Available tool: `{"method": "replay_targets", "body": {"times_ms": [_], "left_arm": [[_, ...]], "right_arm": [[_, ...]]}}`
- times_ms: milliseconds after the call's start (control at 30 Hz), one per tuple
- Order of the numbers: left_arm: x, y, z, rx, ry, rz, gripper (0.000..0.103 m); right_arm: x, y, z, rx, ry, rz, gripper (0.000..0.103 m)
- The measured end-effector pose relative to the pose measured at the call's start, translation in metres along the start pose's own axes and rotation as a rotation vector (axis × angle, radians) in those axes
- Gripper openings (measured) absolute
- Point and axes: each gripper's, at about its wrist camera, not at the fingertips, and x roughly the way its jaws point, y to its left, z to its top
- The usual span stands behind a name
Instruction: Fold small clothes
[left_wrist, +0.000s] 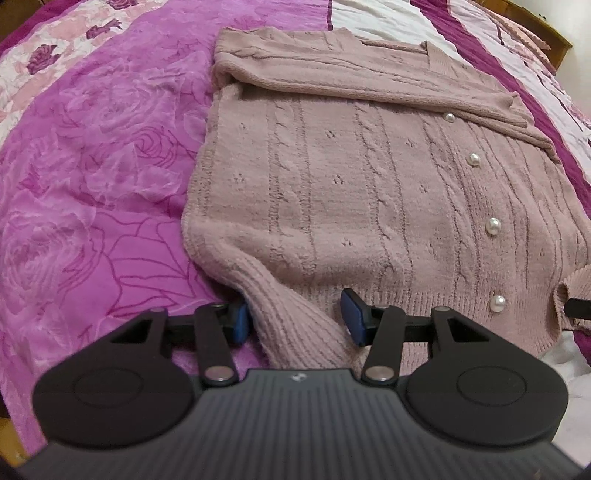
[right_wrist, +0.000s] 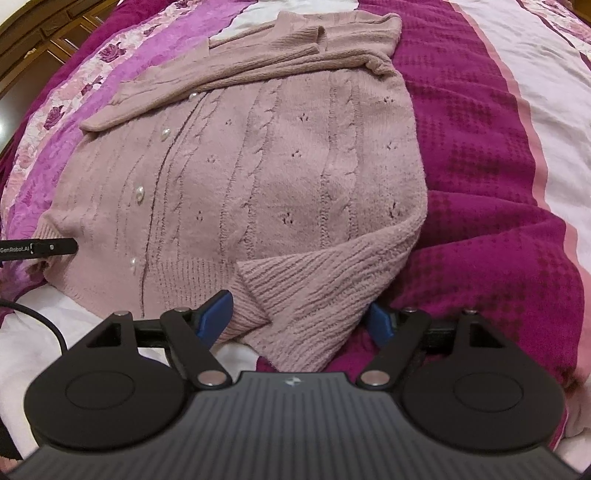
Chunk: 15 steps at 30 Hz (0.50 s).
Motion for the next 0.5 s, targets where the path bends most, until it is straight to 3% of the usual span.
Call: {"method": "replay_targets", "body": {"times_ms": [300, 400, 500], "left_arm": [[0.0013, -0.0025, -0.0005, 0.024, -0.004, 0.004, 0.050], [0.0033, -0.0034, -0.0002, 0.030, 0.003, -0.008, 0.044], [0.0064, -0.0013, -0.0002, 0.009, 0.010, -0.029, 0.029]], "right_arm": [[0.0002, 0.0008, -0.0016, -0.004, -0.011, -0.005, 0.081], [-0.0016, -0.0006, -0.0029, 0.001, -0.028, 0.004, 0.080], [-0.0048, -0.0040, -0.0041, 0.014, -0.053, 0.015, 0.076]]}}
